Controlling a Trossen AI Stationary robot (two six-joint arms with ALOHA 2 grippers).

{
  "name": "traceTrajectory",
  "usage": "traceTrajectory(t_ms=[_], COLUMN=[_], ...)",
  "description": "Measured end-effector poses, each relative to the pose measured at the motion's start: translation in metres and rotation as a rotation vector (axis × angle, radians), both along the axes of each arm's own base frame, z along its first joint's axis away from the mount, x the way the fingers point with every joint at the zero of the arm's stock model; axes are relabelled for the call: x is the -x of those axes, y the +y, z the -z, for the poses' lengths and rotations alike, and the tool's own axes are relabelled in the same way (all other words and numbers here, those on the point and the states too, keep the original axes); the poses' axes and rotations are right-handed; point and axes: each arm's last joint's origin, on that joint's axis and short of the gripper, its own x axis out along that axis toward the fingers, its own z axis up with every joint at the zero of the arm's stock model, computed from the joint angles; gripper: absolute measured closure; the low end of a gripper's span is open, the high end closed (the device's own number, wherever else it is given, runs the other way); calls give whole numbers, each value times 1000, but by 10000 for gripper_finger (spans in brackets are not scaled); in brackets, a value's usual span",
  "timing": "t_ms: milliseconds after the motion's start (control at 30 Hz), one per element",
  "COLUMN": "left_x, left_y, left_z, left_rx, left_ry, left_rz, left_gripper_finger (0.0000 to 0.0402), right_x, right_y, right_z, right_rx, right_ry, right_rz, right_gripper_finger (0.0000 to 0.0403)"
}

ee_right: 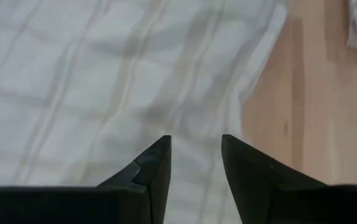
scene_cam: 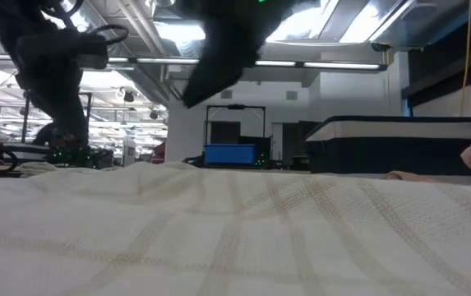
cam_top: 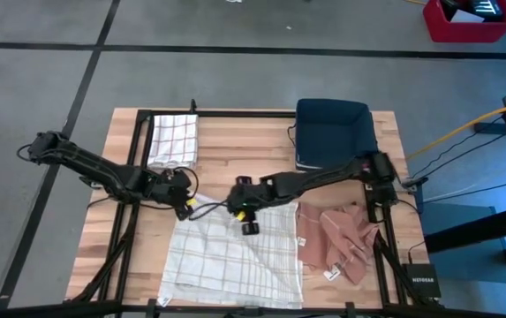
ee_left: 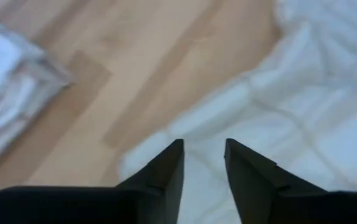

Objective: Fold towel
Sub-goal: Fold the white towel on the table

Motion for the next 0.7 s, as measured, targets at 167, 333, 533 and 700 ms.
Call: traceTrajectory(t_ms=[167, 333, 533, 700], left_x=[-9, -12, -8, 6], left_y=[-8, -15, -13, -10], left_z=[4, 25, 58, 74], left_rx=[55, 25, 29, 9], left_ry=[-51, 2, 110, 204], left_rz=[64, 107, 20, -64], left_gripper_finger=[241, 226, 234, 241], right_x=[41, 76, 101, 111], right_y=[13, 30, 22, 10], right_z=[2, 37, 78, 94], right_rx=[-29, -43, -19, 74], right_ry=[24, 71, 138, 150], right_rz=[13, 76, 222, 277], right_gripper_finger=[258, 258, 258, 258])
